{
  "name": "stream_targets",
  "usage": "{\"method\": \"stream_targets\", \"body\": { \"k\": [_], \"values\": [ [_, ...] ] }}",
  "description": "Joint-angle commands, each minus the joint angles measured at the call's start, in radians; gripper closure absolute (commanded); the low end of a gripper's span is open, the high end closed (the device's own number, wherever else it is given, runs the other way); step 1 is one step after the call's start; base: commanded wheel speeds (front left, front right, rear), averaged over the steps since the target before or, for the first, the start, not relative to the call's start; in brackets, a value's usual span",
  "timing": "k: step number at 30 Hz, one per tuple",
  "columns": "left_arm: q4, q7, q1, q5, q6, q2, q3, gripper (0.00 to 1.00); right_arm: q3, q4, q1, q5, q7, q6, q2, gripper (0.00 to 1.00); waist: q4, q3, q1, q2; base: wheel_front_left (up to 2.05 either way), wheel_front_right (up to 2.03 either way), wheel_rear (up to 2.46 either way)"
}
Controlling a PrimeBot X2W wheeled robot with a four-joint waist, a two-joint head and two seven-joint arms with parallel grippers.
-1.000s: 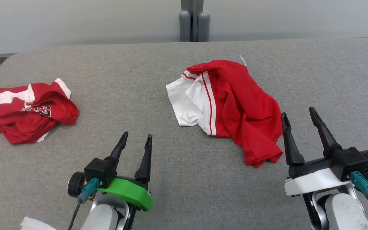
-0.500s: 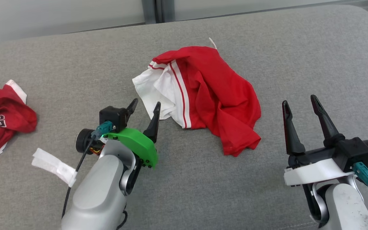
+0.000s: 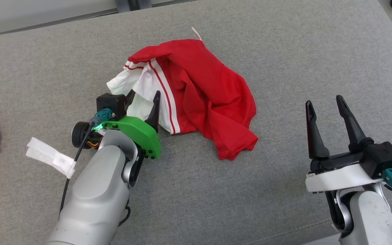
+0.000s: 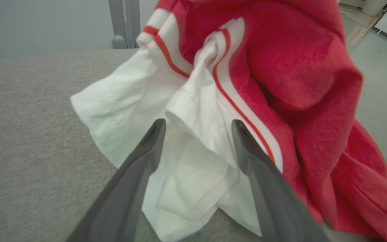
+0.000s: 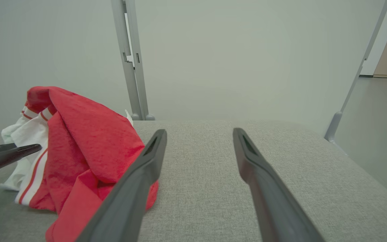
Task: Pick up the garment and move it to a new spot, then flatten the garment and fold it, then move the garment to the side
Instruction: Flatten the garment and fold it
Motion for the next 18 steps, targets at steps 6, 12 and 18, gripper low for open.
{"method": "stream_targets", "body": {
  "k": [6, 12, 18],
  "values": [
    [0.02, -0.048, -0.036, -0.009, 0.003, 0.005, -0.018, 1.0, -0.001, 0.003, -0.009, 0.011, -0.003, -0.001, -0.001, 0.0, 0.011, -0.002, 0.0, 0.0, 0.0, 0.0, 0.0],
    [-0.001, -0.078, -0.027, 0.033, 0.013, 0.02, -0.034, 1.0, -0.002, 0.009, 0.003, 0.002, -0.003, -0.001, -0.002, 0.0, 0.054, -0.03, 0.0, 0.0, 0.0, 0.0, 0.0],
    [-0.129, -0.087, -0.004, 0.109, 0.042, 0.085, -0.042, 1.0, -0.013, 0.013, 0.025, -0.008, -0.003, -0.001, -0.002, 0.0, 0.122, -0.081, 0.0, 0.0, 0.0, 0.0, 0.0]
  ]
}}
